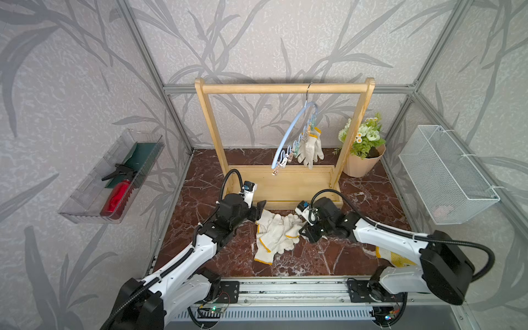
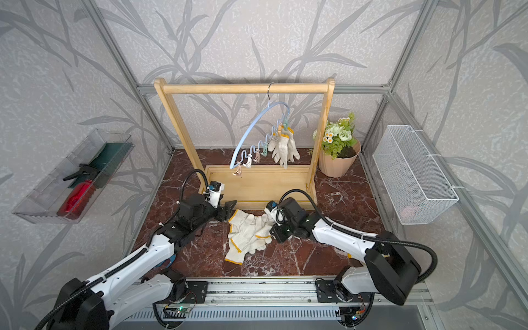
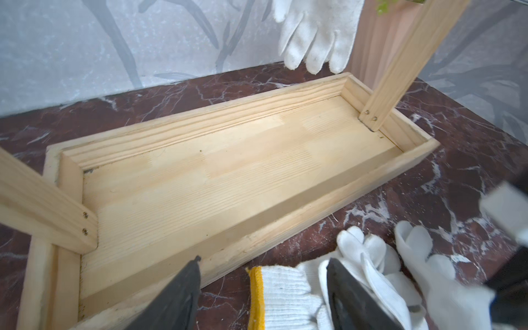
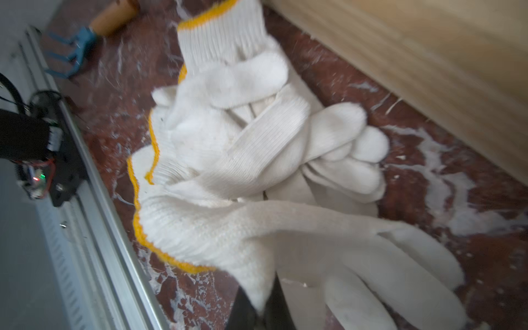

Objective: Clip the gloves onto a hanger to dry
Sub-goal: Pick up the glove from the center of the board.

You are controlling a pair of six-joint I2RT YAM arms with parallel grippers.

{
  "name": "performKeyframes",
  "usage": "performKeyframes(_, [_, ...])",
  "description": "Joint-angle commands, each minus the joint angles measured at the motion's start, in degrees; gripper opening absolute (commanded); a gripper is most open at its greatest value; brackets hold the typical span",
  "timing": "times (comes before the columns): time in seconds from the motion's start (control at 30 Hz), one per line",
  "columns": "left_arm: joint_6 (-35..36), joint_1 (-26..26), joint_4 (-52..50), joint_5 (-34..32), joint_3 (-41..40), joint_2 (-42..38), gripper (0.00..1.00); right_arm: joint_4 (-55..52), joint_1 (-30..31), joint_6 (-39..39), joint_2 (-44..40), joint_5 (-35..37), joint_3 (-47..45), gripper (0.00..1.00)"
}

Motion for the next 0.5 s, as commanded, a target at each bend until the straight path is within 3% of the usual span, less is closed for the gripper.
performKeyframes(0.0, [5.58,-2.19,3.01,1.95,-1.76,-3.18,0.68,-0.79,-4.09,3.65,-4.98,-11.62,-0.11,0.0])
performKeyframes(0.2, [7.95,-5.43,6.12,4.65,-4.64,-9.82,0.61,-3.27,-12.01,6.97,-6.02,-23.26,3.85,0.0])
performKeyframes(0.47, [13.27,-12.66,3.73,5.32,-0.98,-8.44,0.51,1.36,-13.49,11.04,-1.68,-38.56,7.74,0.0])
